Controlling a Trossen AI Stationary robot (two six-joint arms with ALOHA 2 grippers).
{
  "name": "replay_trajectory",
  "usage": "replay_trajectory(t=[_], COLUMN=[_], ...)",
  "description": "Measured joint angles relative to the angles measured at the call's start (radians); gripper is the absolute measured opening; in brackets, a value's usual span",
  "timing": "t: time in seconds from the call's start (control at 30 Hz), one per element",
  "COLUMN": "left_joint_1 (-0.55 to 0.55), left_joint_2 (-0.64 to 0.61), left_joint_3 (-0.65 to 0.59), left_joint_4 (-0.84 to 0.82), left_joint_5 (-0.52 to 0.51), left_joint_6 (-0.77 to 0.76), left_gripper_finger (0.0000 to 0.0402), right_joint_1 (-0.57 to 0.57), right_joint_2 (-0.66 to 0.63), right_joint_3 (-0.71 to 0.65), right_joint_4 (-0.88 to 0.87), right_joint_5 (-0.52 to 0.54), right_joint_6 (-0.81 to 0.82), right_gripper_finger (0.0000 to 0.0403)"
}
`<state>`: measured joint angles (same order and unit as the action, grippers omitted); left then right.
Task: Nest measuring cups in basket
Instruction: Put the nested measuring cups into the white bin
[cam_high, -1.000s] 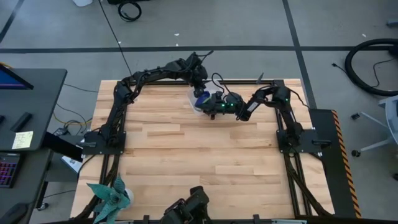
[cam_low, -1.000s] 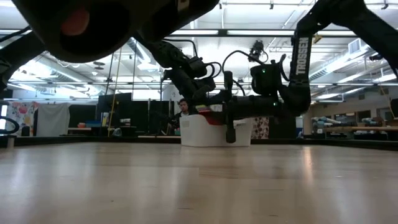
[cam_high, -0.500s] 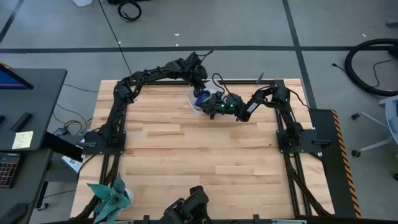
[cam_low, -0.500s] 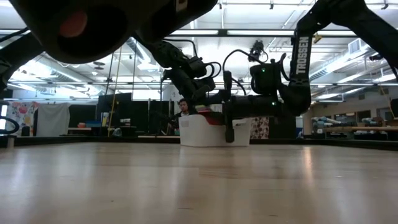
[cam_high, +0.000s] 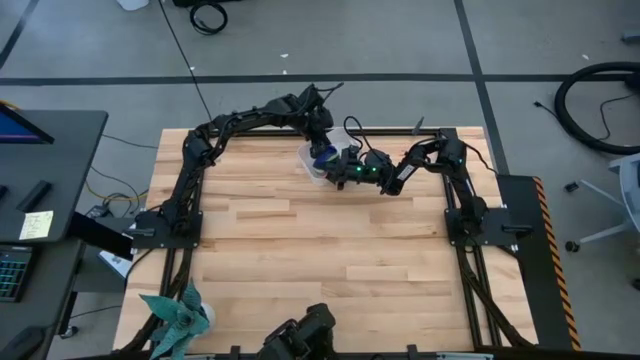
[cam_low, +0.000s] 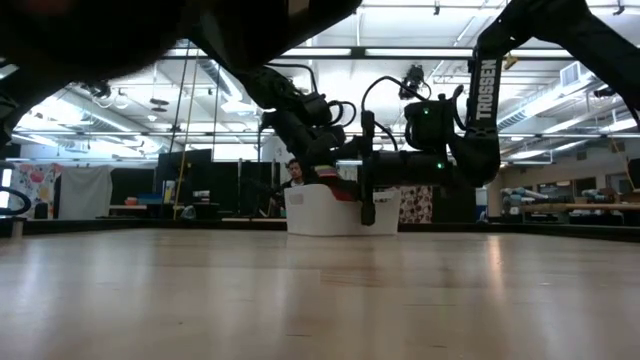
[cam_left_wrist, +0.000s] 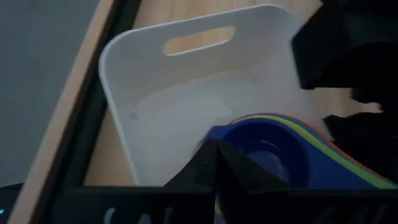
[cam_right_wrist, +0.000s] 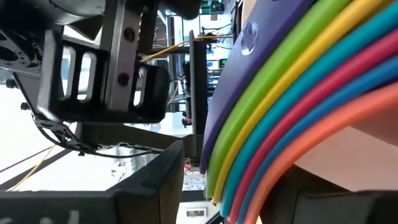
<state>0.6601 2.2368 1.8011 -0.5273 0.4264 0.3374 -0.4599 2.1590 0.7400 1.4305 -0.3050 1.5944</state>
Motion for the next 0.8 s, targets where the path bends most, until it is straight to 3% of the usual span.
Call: replay_trajectory(t=[0.2,0.47,0.8], left_joint_1=[-0.005,-0.019,-0.042], left_joint_2=[0.0,0.0,0.0], left_joint_3=[0.0,0.001,0.001], left_joint_4=[-0.078,-0.179,-0.144], left_joint_5=[0.104,0.043,0.039], left_joint_6=[0.04,0.135,0.172], left_gripper_finger=[0.0008,0.0008,0.0008], right_joint_1=[0.0,0.0,0.0], right_joint_2=[0.0,0.0,0.0], right_joint_3=[0.0,0.0,-0.001], right_joint_4=[0.001,0.001,0.0], right_joint_5=[0.0,-0.001,-0.002], right_joint_6=[0.001,0.001,0.002], right_gripper_finger=[0.0169,0.0169,0.0169])
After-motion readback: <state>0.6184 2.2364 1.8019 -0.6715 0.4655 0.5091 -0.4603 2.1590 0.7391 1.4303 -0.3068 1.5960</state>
